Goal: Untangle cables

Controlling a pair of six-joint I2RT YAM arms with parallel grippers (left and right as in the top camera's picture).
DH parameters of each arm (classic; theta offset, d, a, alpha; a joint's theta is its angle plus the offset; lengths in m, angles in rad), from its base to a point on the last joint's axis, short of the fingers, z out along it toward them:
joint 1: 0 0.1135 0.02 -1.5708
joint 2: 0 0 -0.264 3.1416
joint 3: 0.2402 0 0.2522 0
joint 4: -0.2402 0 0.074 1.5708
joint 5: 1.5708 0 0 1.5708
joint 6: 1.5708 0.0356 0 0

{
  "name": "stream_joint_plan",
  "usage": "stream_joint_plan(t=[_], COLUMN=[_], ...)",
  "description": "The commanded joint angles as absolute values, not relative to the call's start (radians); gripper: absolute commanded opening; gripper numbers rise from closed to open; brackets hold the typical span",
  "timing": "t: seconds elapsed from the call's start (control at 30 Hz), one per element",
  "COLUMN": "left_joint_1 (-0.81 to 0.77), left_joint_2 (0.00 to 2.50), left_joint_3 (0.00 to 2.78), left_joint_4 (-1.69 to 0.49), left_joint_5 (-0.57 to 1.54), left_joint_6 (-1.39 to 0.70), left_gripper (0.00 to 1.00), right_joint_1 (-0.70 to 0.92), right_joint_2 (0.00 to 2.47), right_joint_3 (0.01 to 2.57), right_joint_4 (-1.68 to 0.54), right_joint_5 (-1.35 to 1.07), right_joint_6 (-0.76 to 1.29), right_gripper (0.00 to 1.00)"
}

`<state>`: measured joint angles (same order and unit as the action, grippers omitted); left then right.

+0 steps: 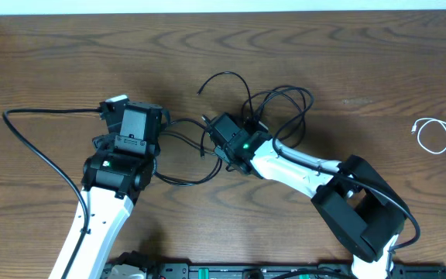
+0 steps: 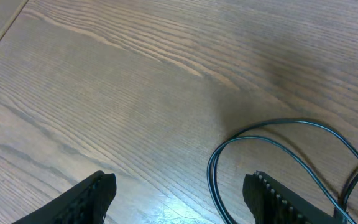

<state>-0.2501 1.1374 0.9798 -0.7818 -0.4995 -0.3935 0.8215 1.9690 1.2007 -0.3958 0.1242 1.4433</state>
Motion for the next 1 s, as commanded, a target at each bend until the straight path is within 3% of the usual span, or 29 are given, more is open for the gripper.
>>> stream_joint_plan(t=[0.0, 0.13, 0.17, 0.27, 0.5, 0.67, 0.97], left_joint_1=[-0.245, -0.245, -0.245, -0.245, -0.245, -0.245, -0.245], left_joint_2=[1.143, 1.143, 1.143, 1.143, 1.143, 1.143, 1.143], left_joint_3=[0.985, 0.985, 0.985, 0.985, 0.985, 0.985, 0.985], left_joint_4=[-0.785, -0.785, -0.785, -0.785, -0.784, -0.777, -0.745], left_joint_5=[-0.505, -0.505, -0.505, -0.504, -0.504, -0.504, -0.433], left_joint_6=[-0.406, -0.406, -0.406, -0.406, -0.406, -0.406, -0.406], left_gripper=[0.71, 0.71, 0.71, 0.71, 0.71, 0.71, 0.71], right_joint_1=[0.818, 0.800, 0.793, 0.778, 0.706, 0.583, 0.344], right_joint_2=[1.983, 1.983, 1.983, 1.979, 1.835, 1.611, 1.285], right_joint_3=[1.178, 1.178, 1.178, 1.179, 1.179, 1.185, 1.185], right_joint_4=[-0.372, -0.319, -0.304, -0.289, -0.318, -0.351, -0.202], right_joint_5=[0.193, 0.207, 0.203, 0.158, 0.014, -0.035, -0.096], right_joint_6=[1.405, 1.306, 1.267, 1.168, 0.818, 0.686, 0.350], right_gripper=[0.25, 0.24, 0.13, 0.01, 0.01, 0.01, 0.01])
